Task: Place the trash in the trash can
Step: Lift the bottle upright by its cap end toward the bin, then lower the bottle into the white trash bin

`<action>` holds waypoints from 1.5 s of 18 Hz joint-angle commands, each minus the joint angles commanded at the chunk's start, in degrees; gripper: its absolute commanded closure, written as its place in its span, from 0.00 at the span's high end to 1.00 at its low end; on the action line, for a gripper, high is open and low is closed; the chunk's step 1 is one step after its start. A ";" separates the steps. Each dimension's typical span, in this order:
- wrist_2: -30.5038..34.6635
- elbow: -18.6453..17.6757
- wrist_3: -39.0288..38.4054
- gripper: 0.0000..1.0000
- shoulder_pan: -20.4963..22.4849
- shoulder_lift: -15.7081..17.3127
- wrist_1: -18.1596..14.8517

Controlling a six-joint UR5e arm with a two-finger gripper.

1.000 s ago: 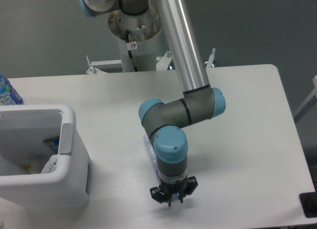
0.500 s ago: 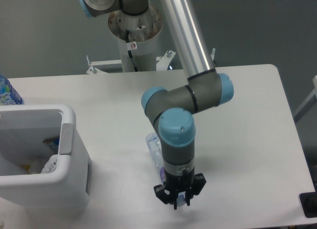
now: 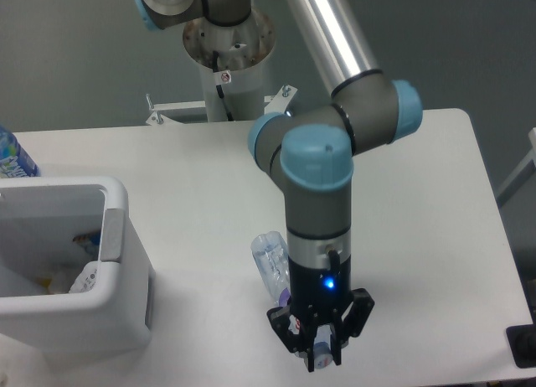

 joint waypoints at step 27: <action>-9.58 -2.90 -1.76 0.24 -14.05 16.26 6.33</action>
